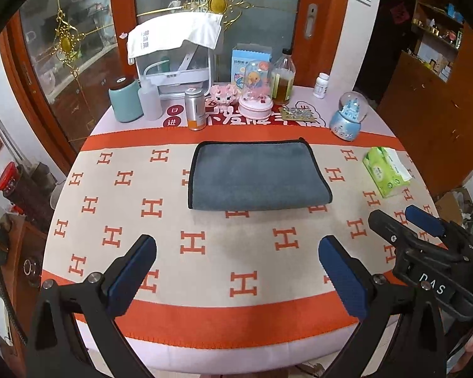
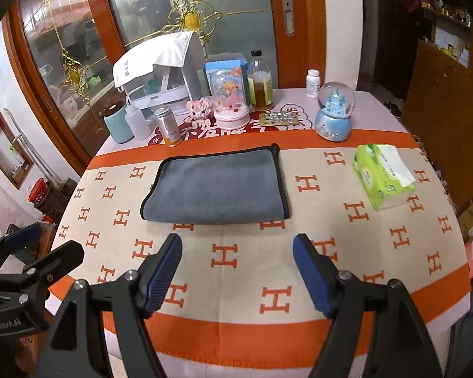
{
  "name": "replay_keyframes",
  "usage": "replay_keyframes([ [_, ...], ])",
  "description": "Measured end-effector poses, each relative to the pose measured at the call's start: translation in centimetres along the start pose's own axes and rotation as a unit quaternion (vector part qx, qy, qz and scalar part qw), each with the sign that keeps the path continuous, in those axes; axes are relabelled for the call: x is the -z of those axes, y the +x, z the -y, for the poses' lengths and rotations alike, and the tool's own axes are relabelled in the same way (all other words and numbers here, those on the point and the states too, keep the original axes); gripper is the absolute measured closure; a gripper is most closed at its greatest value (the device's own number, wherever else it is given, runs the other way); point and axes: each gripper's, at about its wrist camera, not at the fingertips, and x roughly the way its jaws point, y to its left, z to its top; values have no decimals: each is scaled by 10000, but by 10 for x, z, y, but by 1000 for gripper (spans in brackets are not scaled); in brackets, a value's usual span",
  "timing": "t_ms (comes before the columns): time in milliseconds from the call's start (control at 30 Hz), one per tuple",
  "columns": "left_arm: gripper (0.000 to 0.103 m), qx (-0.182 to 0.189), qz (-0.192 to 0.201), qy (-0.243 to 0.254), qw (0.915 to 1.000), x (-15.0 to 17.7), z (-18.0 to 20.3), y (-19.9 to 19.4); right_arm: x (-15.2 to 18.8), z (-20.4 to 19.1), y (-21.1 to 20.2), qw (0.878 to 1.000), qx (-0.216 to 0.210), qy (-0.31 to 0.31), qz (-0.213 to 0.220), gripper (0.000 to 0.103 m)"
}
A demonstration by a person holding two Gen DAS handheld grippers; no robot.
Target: Fold towel
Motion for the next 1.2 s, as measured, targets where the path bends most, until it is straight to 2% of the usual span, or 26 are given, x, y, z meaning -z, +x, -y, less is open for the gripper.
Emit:
replay_keyframes([
  [133,1,-14,77,-13,10000,7,4,-12,7,-1,-14,10000,46,-15,72,29],
  [467,1,-18,133,-57,9999,22,8,-27,18,-5,-41,9995,62,-60,310,14],
  [1200,1,-337,185,-139,9992,52,17,-46,42,2,-65,9992,148,28,366,14],
])
